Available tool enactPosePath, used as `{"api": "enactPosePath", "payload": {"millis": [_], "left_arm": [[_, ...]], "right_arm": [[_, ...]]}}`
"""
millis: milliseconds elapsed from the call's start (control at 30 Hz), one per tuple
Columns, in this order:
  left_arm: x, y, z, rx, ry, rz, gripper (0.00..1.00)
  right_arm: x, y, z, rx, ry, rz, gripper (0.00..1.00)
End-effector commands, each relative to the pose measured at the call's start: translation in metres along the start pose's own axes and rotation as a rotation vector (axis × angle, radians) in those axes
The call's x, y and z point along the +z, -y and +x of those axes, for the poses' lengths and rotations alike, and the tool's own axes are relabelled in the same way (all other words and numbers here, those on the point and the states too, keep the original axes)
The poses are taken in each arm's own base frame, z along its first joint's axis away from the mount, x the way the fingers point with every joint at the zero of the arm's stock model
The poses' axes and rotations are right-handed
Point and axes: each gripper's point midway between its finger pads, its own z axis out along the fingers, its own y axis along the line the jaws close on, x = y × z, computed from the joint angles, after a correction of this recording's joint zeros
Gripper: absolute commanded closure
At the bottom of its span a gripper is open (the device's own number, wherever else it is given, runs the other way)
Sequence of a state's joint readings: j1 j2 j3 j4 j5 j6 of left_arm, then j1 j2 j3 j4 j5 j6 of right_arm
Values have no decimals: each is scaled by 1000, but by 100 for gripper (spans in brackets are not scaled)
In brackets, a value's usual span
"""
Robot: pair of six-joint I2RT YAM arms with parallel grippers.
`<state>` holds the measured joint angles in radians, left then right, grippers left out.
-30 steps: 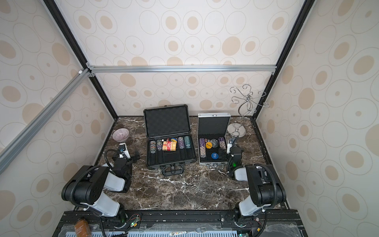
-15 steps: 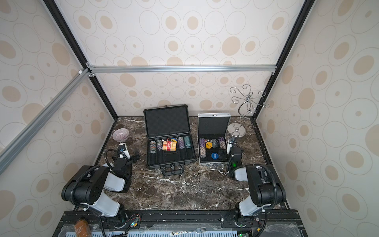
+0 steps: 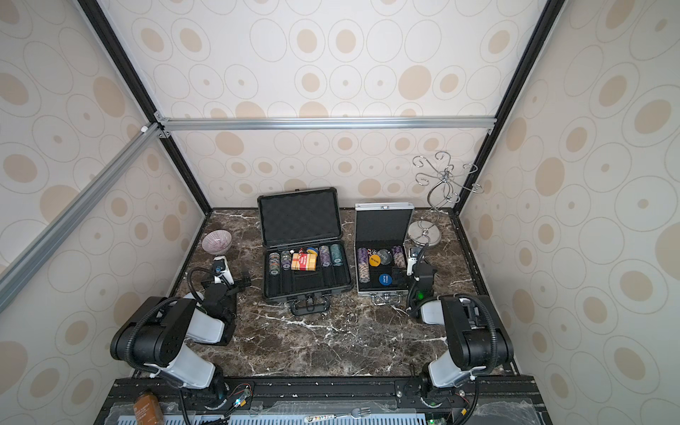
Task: Open the poker set cases
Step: Reset both arms
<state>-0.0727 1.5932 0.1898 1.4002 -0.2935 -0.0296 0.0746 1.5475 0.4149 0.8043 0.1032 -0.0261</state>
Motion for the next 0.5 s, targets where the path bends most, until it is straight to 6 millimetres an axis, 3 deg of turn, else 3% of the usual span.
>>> {"api": "enactPosePath", "payload": {"millis": [0,467], "left_arm": [[4,-1,-8,-14,20,-8,0],[4,-2,-8,-14,21,-8,0]], "right_arm": [[-3,-9,-5,-21,25,-70,0],[1,0,-4,5,6,-28,0]]}}
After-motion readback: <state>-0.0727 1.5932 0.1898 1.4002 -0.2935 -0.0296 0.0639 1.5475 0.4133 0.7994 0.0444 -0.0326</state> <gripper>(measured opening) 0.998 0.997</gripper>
